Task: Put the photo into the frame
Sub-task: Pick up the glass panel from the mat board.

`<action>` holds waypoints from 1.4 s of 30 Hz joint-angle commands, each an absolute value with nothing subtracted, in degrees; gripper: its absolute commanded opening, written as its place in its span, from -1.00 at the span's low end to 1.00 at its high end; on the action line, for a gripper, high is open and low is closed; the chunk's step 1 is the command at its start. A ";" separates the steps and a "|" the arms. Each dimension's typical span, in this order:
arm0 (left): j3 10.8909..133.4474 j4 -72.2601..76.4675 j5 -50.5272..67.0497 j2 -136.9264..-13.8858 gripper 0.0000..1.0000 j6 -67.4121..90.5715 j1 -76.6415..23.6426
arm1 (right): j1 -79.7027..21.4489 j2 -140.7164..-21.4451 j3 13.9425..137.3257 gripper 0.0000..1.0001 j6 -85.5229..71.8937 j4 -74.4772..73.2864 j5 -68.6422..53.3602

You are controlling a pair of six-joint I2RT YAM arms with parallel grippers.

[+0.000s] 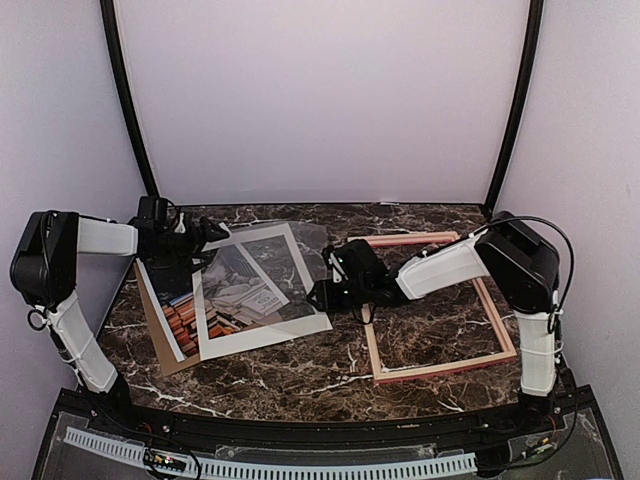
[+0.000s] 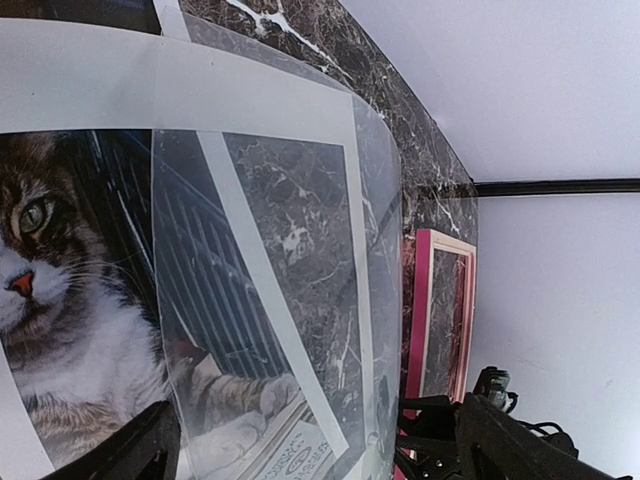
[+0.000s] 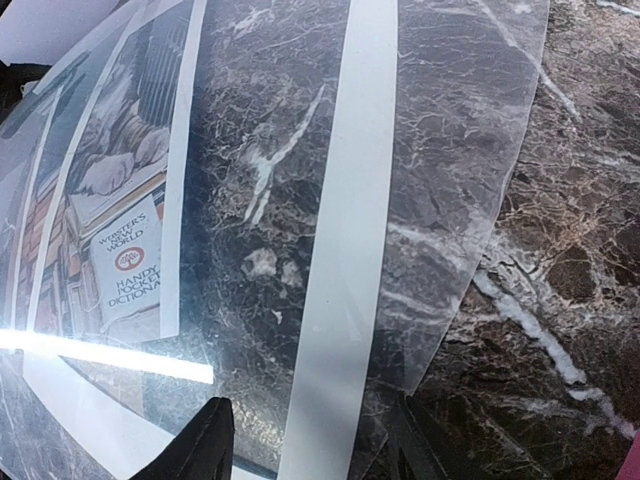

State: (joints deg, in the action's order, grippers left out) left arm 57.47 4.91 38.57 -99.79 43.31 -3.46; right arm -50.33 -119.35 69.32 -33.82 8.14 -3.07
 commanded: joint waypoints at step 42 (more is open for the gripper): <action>65.11 10.62 53.26 -101.48 0.98 50.83 -0.97 | -50.96 -126.24 65.56 0.04 -31.99 -13.39 -0.31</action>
